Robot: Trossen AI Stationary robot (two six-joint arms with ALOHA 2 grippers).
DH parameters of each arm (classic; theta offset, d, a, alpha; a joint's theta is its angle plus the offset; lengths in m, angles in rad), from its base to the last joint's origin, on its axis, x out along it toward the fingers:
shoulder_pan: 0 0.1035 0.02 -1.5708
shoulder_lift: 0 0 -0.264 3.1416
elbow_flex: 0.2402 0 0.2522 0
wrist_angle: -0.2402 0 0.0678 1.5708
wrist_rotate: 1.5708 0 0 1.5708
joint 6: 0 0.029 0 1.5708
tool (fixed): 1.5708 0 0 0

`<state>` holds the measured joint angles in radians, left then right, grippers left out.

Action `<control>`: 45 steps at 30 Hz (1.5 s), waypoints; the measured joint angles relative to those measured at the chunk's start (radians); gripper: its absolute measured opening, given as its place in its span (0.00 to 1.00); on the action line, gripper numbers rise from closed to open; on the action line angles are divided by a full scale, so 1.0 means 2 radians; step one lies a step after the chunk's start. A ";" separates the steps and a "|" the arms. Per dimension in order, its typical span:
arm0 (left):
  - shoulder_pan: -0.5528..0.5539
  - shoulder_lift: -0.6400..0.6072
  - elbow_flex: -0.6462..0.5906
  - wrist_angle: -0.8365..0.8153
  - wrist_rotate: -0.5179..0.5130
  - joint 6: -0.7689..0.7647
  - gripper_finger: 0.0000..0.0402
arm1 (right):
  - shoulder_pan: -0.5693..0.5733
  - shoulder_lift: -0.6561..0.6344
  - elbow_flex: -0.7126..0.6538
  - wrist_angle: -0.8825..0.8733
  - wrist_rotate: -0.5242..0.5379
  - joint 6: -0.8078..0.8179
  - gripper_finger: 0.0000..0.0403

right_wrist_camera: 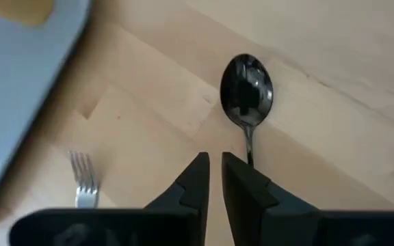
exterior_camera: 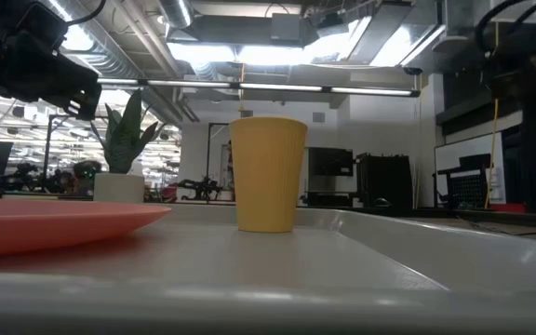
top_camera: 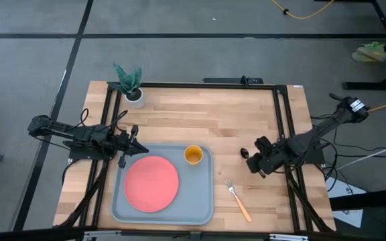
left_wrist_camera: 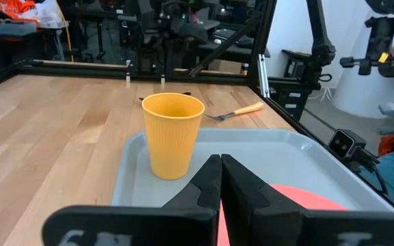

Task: Pick and place plate/cup/fork/spoon on tray
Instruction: Put the black spoon on the gray tray

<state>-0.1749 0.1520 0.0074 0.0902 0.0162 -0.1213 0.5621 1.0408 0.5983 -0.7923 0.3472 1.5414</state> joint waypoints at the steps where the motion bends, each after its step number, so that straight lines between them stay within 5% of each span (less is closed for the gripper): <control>1: 0.000 0.000 0.000 0.000 0.000 0.000 0.00 | 0.000 0.002 -0.005 0.008 0.000 0.000 0.11; 22: 0.000 0.000 0.000 0.000 0.000 0.000 0.00 | 0.000 0.006 -0.020 0.008 0.003 -0.038 0.12; 33: 0.000 0.000 0.000 0.000 0.000 0.000 0.00 | 0.000 0.006 -0.020 0.015 0.039 -0.040 0.44; 39: 0.000 0.000 0.000 0.000 0.000 0.000 0.00 | 0.000 0.006 -0.020 0.059 0.032 -0.040 0.46; 45: 0.000 0.000 0.000 0.000 0.000 0.000 0.00 | 0.000 0.007 -0.020 0.101 0.092 -0.024 0.45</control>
<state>-0.1749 0.1520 0.0074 0.0902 0.0165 -0.1211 0.5612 1.0540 0.5579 -0.5906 0.5321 1.4927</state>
